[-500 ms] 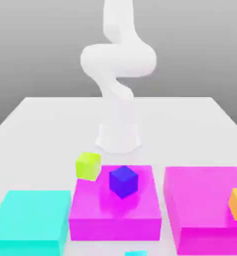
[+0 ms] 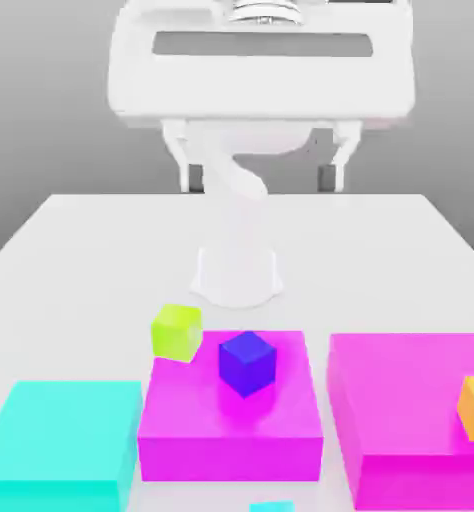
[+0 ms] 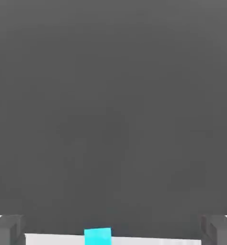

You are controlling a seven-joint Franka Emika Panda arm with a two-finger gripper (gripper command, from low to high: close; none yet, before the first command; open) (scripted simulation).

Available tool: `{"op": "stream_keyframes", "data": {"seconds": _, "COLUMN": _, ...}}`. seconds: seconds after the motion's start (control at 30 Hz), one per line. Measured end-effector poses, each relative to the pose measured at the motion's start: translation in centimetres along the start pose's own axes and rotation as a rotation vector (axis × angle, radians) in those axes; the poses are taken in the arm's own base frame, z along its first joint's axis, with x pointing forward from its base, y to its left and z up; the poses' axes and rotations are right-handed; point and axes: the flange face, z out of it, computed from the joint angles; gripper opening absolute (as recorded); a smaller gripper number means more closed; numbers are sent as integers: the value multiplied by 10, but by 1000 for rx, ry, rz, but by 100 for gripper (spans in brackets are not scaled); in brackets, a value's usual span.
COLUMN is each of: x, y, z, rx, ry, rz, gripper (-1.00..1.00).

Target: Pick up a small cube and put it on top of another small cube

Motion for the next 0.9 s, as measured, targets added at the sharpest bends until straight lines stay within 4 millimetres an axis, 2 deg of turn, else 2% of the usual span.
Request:
{"op": "stream_keyframes", "data": {"seconds": 0.23, "x": -22, "y": 7, "z": 124, "rx": -114, "ry": -129, "rz": -27, "gripper": 0}}
{"op": "stream_keyframes", "data": {"seconds": 0.47, "x": -65, "y": 36, "z": 242, "rx": -225, "ry": -258, "rz": -51, "gripper": 0}}
{"op": "stream_keyframes", "data": {"seconds": 0.6, "x": -83, "y": 51, "z": 298, "rx": -239, "ry": -274, "rz": -54, "gripper": 0}}
{"op": "stream_keyframes", "data": {"seconds": 0.63, "x": -86, "y": 54, "z": 310, "rx": -240, "ry": -275, "rz": -54, "gripper": -100}}
{"op": "stream_keyframes", "data": {"seconds": 0.8, "x": -87, "y": 54, "z": 310, "rx": -239, "ry": -275, "rz": -54, "gripper": -100}}
{"op": "stream_keyframes", "data": {"seconds": 0.83, "x": -88, "y": 56, "z": 315, "rx": -240, "ry": -275, "rz": -54, "gripper": -100}}
{"op": "stream_keyframes", "data": {"seconds": 0.9, "x": -84, "y": 52, "z": 303, "rx": -240, "ry": -275, "rz": -54, "gripper": -100}}
